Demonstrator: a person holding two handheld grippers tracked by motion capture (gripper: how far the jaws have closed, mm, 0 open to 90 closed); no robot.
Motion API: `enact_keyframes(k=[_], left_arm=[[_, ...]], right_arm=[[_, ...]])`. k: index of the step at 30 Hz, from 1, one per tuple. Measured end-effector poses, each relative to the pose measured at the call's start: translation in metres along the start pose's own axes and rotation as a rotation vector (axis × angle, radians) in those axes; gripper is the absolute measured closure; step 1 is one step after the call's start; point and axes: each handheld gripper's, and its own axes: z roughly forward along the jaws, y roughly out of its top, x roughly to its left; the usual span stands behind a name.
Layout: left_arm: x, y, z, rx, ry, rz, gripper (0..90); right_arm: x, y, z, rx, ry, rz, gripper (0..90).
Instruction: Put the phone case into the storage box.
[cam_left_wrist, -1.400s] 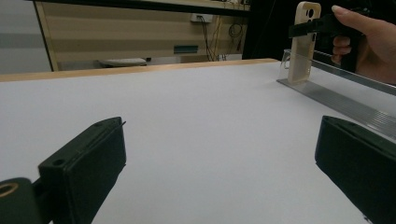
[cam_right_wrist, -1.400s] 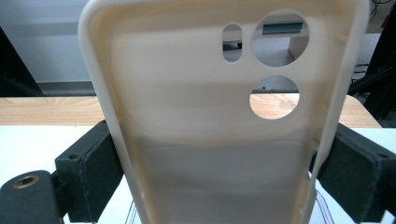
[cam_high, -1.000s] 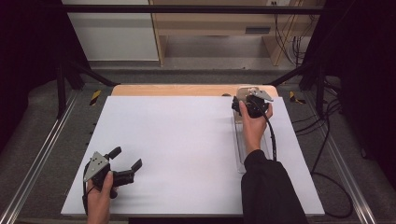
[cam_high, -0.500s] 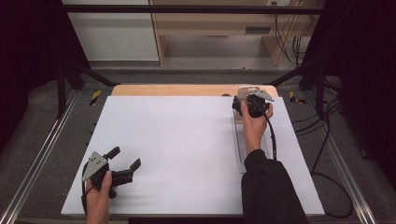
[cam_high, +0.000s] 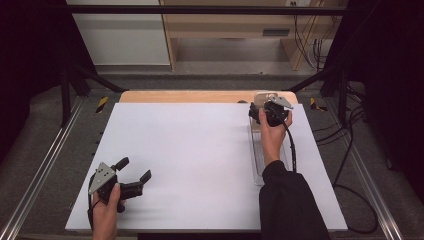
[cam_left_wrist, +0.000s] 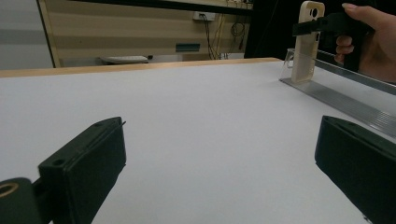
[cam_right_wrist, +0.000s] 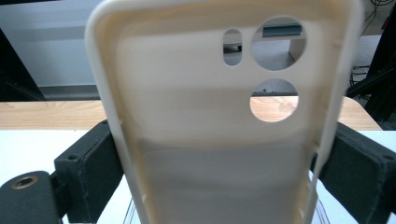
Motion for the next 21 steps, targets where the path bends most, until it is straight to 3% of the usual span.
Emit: enact_keyframes(k=[21], left_arm=[[0.0010,0.0004,-0.0010,-0.004,0.001,0.000,1.8]], right_arm=[[0.0039,0.0033,-0.0042,-0.022,0.005,-0.012,7.9]])
